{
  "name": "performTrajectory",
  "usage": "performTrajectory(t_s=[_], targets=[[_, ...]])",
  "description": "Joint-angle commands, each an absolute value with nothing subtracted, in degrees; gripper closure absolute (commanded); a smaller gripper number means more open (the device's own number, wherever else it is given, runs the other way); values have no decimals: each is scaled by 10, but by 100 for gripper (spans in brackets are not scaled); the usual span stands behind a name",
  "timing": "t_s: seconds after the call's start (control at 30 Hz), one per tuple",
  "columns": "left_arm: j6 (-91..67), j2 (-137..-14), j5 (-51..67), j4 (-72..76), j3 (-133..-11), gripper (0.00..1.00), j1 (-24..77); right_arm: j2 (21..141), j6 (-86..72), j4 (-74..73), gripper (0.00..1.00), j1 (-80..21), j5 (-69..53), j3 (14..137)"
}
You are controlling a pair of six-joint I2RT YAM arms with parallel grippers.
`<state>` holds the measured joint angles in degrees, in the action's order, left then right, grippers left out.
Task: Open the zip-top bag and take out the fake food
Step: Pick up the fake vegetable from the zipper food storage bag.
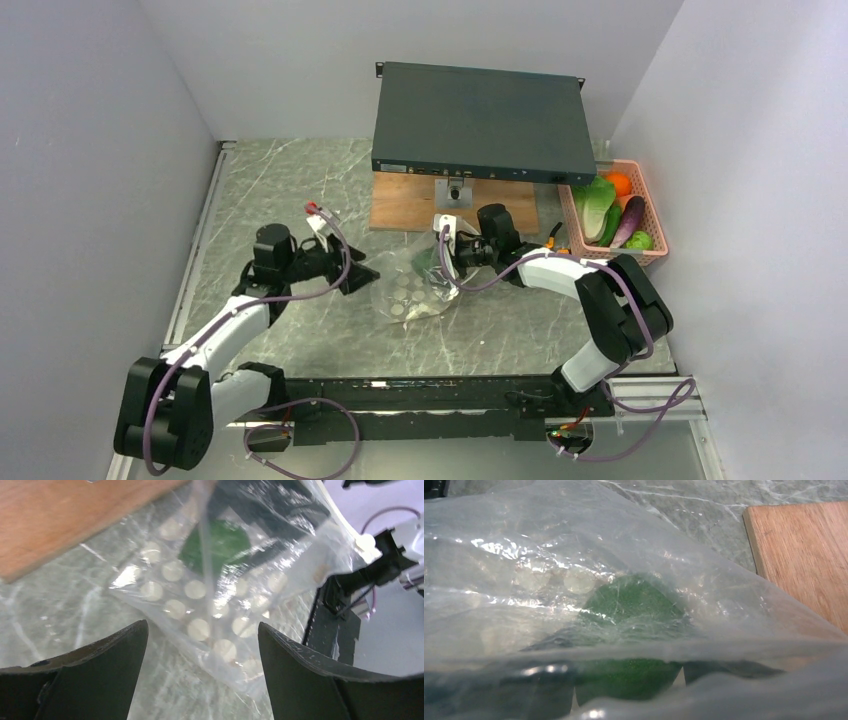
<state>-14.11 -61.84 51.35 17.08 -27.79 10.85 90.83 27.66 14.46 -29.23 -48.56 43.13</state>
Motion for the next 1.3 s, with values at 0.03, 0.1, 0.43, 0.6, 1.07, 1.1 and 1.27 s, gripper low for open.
performTrajectory(t_s=[0.03,0.1,0.43,0.6,1.07,1.1,1.27], targets=[[-11,-608,489,187,-262,14,183,893,282,158,80,-294,-508,454],[-7,-626,469,183,-264,14,201,894,281,161,80,-294,-508,456],[48,-700,416,108,-295,67,225,885,273,171,82,-294,-507,453],[57,-700,396,74,-308,100,221,877,256,177,84,-287,-509,450],[133,-713,344,-46,-391,100,208,836,128,230,87,-245,-539,458],[137,-710,339,-51,-396,100,205,834,134,222,87,-244,-541,457],[142,-688,346,-55,-395,100,161,819,175,174,88,-228,-541,450]])
